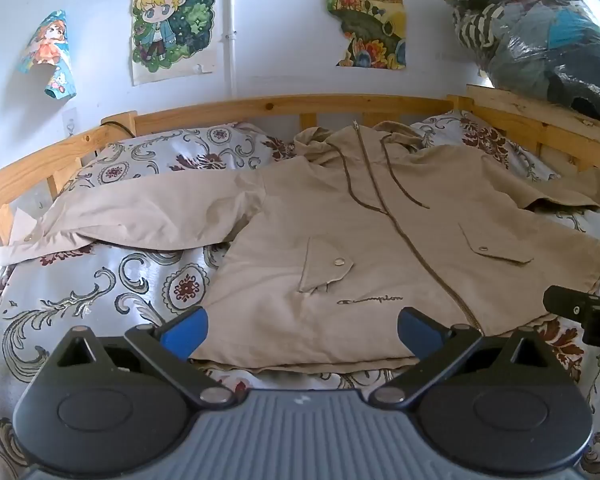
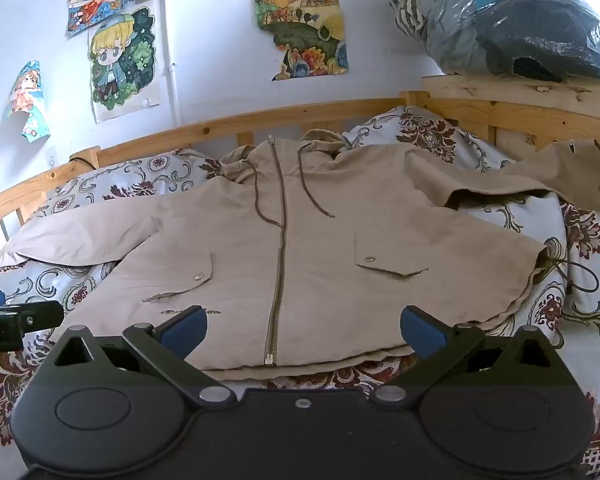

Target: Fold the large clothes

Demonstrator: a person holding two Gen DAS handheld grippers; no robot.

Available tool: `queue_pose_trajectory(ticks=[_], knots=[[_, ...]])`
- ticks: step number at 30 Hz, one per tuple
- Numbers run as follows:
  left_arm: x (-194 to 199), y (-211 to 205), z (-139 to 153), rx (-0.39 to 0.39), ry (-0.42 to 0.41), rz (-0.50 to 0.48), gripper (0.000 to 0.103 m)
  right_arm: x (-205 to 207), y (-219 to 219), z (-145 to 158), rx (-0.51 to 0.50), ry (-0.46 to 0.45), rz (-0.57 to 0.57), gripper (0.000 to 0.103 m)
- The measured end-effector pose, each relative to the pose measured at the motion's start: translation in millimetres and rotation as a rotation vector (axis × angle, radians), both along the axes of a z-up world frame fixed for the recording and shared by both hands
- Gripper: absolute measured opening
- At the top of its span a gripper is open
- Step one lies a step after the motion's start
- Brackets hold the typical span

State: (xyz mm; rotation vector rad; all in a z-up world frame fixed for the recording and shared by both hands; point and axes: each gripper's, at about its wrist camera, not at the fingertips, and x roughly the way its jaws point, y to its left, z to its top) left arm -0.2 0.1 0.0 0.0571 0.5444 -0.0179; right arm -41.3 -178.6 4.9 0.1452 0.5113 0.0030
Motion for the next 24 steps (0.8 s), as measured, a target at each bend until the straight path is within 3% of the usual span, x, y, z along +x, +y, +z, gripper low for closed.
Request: queue_pose_trajectory(ticks=[24], knots=[[-1.5, -3.6, 1.1, 0.018, 0.008, 0.014, 0.102, -2.2, -3.8, 0.0, 0.005, -0.011, 0.005, 0.102]])
